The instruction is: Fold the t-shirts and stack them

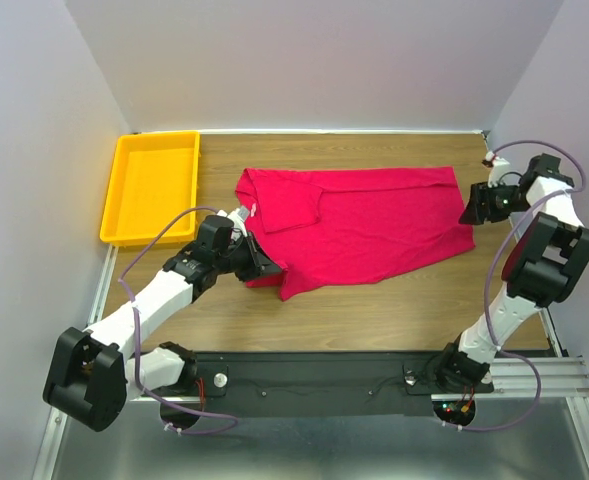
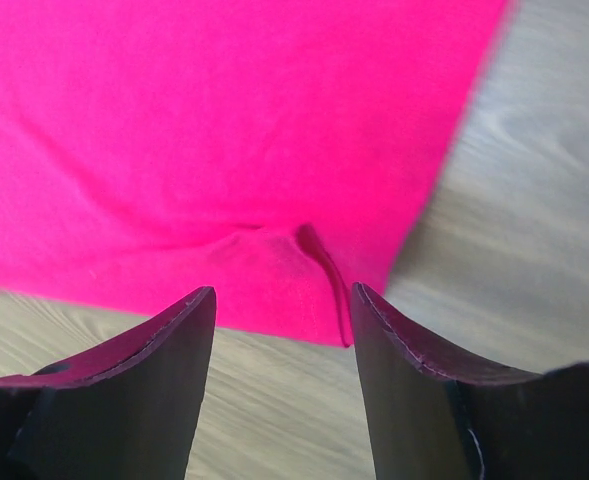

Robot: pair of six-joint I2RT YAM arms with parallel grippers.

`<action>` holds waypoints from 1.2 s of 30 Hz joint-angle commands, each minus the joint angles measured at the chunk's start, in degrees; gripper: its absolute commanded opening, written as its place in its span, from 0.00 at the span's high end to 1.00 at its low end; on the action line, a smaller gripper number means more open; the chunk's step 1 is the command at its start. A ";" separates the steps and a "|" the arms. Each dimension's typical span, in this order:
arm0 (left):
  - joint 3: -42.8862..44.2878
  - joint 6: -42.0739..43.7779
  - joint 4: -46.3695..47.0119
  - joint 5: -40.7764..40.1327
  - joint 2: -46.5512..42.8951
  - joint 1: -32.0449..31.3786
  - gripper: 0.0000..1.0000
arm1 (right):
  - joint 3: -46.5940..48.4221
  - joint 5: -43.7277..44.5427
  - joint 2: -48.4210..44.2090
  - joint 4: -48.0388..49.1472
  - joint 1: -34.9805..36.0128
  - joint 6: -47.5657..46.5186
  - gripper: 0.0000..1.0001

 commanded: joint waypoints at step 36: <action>-3.27 0.48 1.74 0.74 -0.93 0.75 1.00 | 7.13 0.82 10.93 -11.61 5.81 -24.19 0.80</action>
